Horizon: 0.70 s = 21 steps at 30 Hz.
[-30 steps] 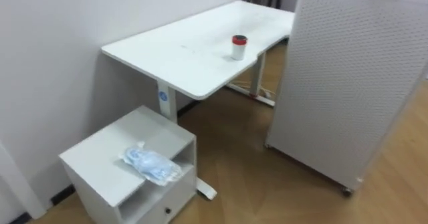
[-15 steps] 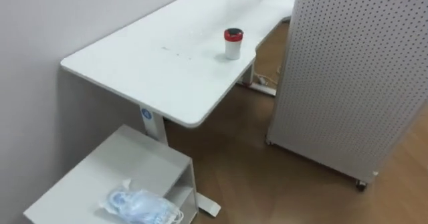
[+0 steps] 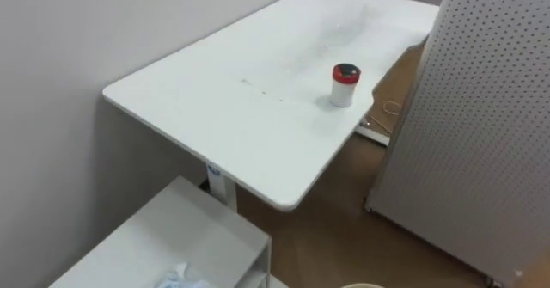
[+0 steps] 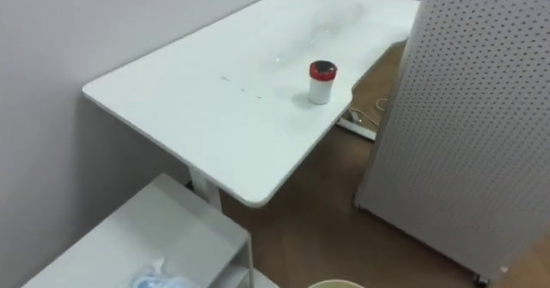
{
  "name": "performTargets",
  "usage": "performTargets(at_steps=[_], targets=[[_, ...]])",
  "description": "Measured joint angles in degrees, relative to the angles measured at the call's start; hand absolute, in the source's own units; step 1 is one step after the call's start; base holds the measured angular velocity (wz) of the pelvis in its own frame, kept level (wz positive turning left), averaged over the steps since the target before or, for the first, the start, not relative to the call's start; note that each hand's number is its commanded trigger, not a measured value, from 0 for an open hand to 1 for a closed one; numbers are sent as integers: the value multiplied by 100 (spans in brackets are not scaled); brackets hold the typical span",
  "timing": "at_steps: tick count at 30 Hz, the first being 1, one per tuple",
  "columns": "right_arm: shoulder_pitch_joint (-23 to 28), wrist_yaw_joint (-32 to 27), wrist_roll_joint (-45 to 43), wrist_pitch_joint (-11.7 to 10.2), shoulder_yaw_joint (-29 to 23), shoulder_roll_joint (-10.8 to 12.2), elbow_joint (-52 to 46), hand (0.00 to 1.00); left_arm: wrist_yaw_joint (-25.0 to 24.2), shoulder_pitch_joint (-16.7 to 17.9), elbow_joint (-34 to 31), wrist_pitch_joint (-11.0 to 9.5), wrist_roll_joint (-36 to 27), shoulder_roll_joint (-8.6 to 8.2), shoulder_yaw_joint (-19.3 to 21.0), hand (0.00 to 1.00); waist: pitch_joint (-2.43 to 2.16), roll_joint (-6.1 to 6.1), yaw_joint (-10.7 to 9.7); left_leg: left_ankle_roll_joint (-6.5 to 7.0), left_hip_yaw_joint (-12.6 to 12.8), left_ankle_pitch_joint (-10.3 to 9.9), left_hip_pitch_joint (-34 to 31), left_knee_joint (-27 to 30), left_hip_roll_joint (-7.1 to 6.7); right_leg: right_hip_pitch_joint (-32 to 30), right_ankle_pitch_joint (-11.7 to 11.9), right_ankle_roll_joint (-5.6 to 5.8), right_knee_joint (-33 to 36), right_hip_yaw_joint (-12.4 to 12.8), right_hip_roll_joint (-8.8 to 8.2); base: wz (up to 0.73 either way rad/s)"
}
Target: Pick garbage
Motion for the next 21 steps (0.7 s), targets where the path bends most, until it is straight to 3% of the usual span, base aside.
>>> performTargets(at_steps=[2,3,6,7,8,10,14,19,21], targets=[[-127,58,-77,-20,156,-4,44,100,188,-129,-11,-84,20,-2,-82,0,26,54,62,-87,-39,9,19,-99,90,83,66,-64,-224,-56,160,6],[-240,58,-96,-63,213,-12,103,100,302,-185,-1,-101,46,-4,-104,0,57,89,29,-104,-54,18,-16,-103,106,71,63,-69,-254,-74,161,0],[-465,104,-97,-84,298,-15,346,100,475,-438,-5,-125,110,0,-120,0,82,98,-24,-121,-147,29,-129,-99,108,-33,10,-92,-188,-137,161,15],[-563,102,-97,-88,421,-23,413,100,595,-618,2,-198,108,17,-203,0,96,82,-25,-126,-147,33,-220,-86,109,-136,-5,-96,-146,-135,161,8],[-697,102,-97,-94,553,-31,443,100,717,-785,41,-319,109,26,-259,0,141,67,-9,-131,-140,35,-307,-89,107,-245,-7,-99,-117,-123,159,0],[-828,99,-99,-158,733,-34,443,100,871,-977,94,-394,143,23,-398,0,161,71,-28,-133,-133,35,-450,-74,101,-385,-7,-99,-106,-128,155,-3],[-959,105,-99,-234,886,4,517,100,1165,-1057,100,-566,287,-22,-611,0,198,113,-151,-133,-135,34,-707,51,99,-585,-6,-100,-72,-176,133,3],[-1106,91,-95,-264,898,36,532,100,1502,-1139,100,-605,280,-81,-615,0,240,145,-217,-133,-112,34,-1158,247,87,-1080,-27,-142,211,-191,67,0],[-1199,83,-85,-268,936,67,511,100,1631,-1208,107,-607,273,-80,-704,0,279,144,-254,-140,-123,31,-1317,344,94,-1211,-23,-163,257,-200,66,4]])
